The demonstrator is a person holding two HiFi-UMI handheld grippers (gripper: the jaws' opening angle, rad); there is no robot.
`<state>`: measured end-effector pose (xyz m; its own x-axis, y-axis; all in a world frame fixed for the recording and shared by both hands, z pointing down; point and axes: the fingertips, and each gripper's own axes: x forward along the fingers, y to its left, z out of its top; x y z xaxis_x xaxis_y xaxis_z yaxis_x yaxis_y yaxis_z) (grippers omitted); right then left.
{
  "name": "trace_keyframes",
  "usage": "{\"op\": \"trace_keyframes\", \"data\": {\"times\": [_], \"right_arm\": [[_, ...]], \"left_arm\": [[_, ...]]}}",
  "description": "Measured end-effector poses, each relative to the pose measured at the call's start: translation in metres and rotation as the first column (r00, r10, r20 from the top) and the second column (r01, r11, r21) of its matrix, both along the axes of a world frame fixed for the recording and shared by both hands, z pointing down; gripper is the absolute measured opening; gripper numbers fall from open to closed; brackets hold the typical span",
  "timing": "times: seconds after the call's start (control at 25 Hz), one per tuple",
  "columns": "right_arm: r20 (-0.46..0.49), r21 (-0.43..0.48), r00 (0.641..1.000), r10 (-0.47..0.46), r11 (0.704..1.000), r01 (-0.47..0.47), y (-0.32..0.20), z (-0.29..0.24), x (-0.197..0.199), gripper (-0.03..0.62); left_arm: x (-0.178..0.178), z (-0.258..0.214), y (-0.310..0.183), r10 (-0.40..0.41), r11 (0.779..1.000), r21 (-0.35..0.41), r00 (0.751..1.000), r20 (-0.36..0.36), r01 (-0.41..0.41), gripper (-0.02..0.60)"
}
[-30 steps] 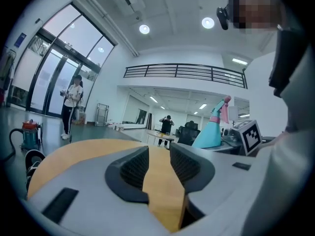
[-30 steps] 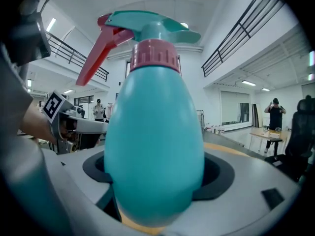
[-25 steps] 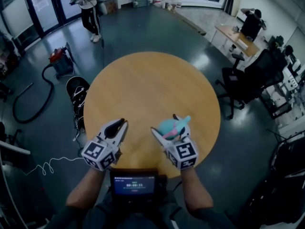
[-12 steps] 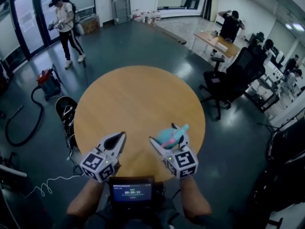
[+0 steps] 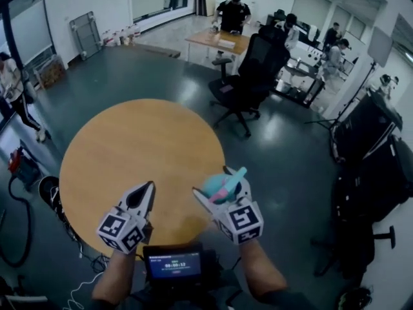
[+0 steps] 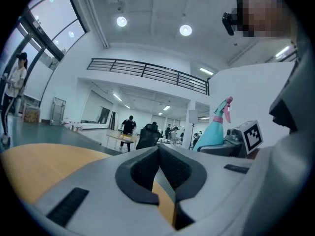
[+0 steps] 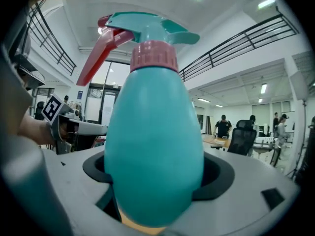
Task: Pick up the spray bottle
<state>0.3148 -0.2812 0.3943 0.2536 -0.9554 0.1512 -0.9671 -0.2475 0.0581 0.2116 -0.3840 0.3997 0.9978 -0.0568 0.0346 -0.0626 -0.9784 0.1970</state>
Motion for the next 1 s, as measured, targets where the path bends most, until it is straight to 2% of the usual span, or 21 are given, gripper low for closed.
{"op": "trace_keyframes", "data": {"times": [0.08, 0.2, 0.4, 0.56, 0.72, 0.92, 1.0], "right_arm": [[0.000, 0.007, 0.998, 0.062, 0.998, -0.062, 0.022, 0.002, 0.012, 0.448], [-0.009, -0.006, 0.988, 0.152, 0.988, -0.152, 0.057, 0.007, 0.027, 0.448], [-0.010, 0.003, 0.958, 0.285, 0.959, -0.285, 0.112, 0.013, 0.049, 0.448], [-0.007, 0.010, 0.924, 0.382, 0.924, -0.382, 0.155, 0.012, 0.052, 0.448], [0.008, 0.014, 0.874, 0.486, 0.874, -0.486, 0.194, 0.018, 0.046, 0.448], [0.025, 0.035, 0.819, 0.573, 0.818, -0.574, 0.215, 0.017, 0.031, 0.448], [0.043, 0.046, 0.791, 0.611, 0.789, -0.612, 0.225, 0.014, 0.029, 0.448]], "left_arm": [[0.019, -0.004, 0.016, 0.070, 0.997, -0.022, 0.998, -0.007, -0.070, -0.005], [0.044, -0.011, 0.044, 0.170, 0.985, -0.002, 0.985, -0.013, -0.170, -0.005], [0.082, -0.011, 0.090, 0.308, 0.951, 0.022, 0.951, -0.001, -0.308, -0.005], [0.105, 0.000, 0.127, 0.406, 0.913, 0.034, 0.914, 0.010, -0.406, -0.005], [0.115, 0.006, 0.163, 0.515, 0.855, 0.056, 0.857, 0.025, -0.515, -0.005], [0.110, 0.005, 0.179, 0.595, 0.800, 0.054, 0.802, 0.061, -0.598, -0.005], [0.112, 0.005, 0.185, 0.611, 0.786, 0.064, 0.788, 0.073, -0.615, -0.005]]}}
